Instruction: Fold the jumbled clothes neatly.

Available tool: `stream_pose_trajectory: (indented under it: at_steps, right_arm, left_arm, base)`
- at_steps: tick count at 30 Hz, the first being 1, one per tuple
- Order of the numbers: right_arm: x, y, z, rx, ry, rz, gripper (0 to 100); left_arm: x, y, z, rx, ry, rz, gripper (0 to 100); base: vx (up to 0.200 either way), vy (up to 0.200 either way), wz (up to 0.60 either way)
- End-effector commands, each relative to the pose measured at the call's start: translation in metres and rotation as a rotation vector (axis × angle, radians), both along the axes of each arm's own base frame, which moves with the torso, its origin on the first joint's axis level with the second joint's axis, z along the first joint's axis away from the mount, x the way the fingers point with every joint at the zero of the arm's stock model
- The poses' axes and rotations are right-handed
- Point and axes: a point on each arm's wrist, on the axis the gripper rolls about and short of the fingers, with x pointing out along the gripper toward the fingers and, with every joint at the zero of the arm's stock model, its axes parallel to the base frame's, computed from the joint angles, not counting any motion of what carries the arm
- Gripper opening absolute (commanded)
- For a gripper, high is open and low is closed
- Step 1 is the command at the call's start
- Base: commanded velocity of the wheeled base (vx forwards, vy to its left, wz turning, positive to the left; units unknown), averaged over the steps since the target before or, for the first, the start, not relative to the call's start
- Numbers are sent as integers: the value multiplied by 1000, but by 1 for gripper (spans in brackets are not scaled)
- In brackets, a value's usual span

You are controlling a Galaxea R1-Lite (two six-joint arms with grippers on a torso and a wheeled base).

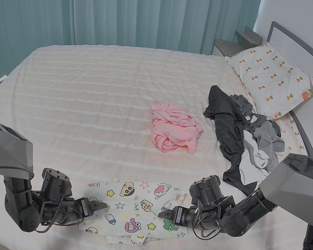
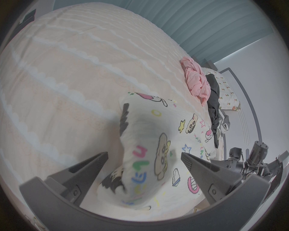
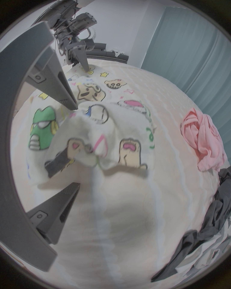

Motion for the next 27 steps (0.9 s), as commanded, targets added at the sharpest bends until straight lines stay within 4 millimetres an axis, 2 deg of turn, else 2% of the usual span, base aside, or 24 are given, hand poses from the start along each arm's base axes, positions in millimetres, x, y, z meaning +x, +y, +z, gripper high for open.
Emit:
stream_pose_trajectory:
  at_steps: [1, 3, 5, 11, 15, 19, 22, 23, 26, 27]
  right_arm:
    - [-11, -13, -4, -63, 8, 21, 100]
    - [-15, -14, -10, -96, 13, 53, 100]
    - [-15, -14, -11, -102, 12, 60, 100]
    - [-16, -15, -20, -221, -27, 79, 100]
    - [-13, -18, -16, -214, -40, 53, 100]
    - [-15, -24, 3, -183, -77, 35, 100]
    - [-23, -30, 32, -135, -143, 24, 100]
    - [-23, -30, 34, -133, -148, 23, 100]
    - [-36, -39, 75, -27, -258, -25, 100]
    - [-36, -39, 75, -27, -258, -25, 100]
  left_arm:
    - [-16, 13, 4, 9, 4, 8, 100]
    - [-27, 17, 0, 37, 21, -32, 100]
    - [-29, 18, -1, 43, 24, -46, 100]
    - [-42, 22, -24, 116, 125, -122, 100]
    - [-48, 26, -23, 117, 131, -121, 100]
    - [-54, 30, -15, 104, 97, -106, 100]
    - [-50, 37, -1, 69, 39, -41, 100]
    - [-50, 38, 0, 66, 36, -36, 100]
    - [-46, 47, 32, -21, -103, 60, 100]
    - [-46, 47, 32, -21, -103, 60, 100]
  base:
    - [0, 0, 0]
    - [0, 0, 0]
    - [0, 0, 0]
    - [0, 0, 0]
    - [0, 0, 0]
    - [0, 0, 0]
    - [0, 0, 0]
    - [0, 0, 0]
    - [0, 0, 0]
    - [0, 0, 0]
